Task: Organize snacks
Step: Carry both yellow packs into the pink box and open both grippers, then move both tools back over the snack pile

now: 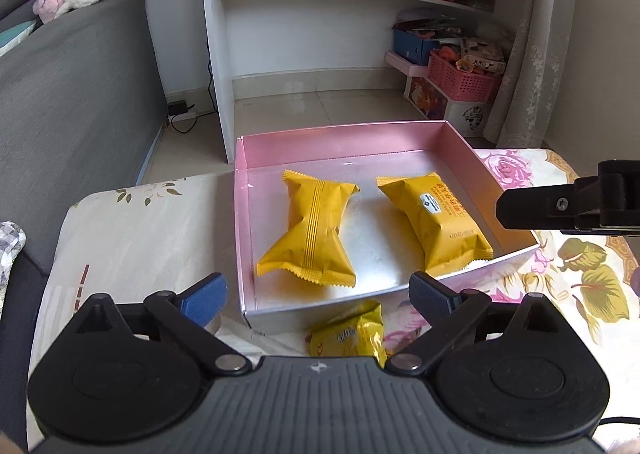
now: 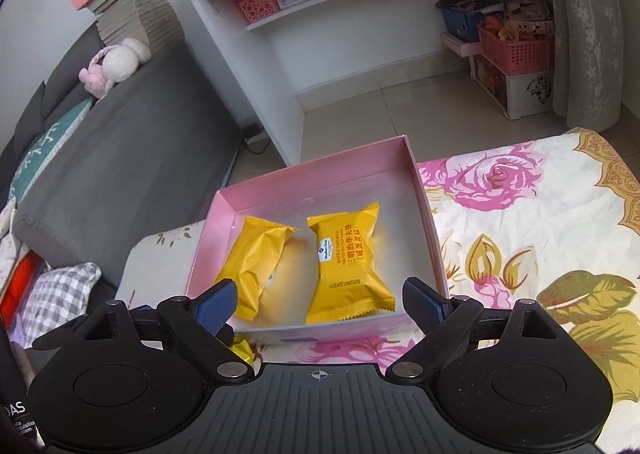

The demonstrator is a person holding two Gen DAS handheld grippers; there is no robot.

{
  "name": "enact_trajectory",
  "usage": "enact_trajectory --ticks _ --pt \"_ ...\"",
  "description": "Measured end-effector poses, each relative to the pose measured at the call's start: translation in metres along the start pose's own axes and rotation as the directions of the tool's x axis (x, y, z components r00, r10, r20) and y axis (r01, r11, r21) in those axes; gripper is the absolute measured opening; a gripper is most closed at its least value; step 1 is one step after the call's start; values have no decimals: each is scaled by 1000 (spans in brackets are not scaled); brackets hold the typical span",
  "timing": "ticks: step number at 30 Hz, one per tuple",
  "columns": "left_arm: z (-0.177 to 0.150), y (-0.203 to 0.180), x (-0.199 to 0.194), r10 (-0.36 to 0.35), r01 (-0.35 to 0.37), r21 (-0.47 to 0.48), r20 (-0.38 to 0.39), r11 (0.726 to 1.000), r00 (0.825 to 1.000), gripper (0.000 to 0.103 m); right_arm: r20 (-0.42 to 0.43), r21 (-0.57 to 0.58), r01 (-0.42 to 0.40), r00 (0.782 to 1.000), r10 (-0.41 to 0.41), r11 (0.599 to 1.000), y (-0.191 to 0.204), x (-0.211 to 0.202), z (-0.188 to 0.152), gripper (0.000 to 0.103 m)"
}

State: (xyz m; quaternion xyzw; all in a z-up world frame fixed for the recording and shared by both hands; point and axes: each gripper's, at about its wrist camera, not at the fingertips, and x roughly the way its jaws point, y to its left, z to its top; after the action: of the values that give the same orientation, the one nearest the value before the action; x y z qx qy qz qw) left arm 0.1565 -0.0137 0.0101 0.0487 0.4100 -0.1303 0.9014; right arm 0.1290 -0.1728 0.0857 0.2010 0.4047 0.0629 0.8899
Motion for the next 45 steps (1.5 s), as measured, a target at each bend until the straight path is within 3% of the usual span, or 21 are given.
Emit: enact_trajectory --ticks 12,20,28,32,37,41,45 --pt "-29 3 -38 -14 14 23 -6 1000 1000 103 -26 -65 10 1000 -11 998 6 -34 -36 94" --pt "-66 10 -52 -69 69 3 6 998 998 103 -11 -127 2 1000 -4 992 2 -49 -65 95" --pt "-96 17 -61 -107 108 112 -14 988 994 103 -30 -233 14 999 -21 972 -6 -49 -93 95" --pt "-112 14 -63 -142 146 197 -35 969 989 103 -36 -261 16 999 -26 965 -12 -47 -103 95" --pt "-129 9 -63 -191 209 317 -85 925 978 102 -44 -327 -4 999 -11 945 -16 -45 -114 95" --pt "-139 7 -59 -204 242 373 -139 896 969 99 -51 -437 -14 999 -9 899 -16 -40 -124 95" --pt "-142 8 -57 -202 254 381 -172 889 964 89 -72 -521 -21 997 -19 853 -17 -31 -134 95"
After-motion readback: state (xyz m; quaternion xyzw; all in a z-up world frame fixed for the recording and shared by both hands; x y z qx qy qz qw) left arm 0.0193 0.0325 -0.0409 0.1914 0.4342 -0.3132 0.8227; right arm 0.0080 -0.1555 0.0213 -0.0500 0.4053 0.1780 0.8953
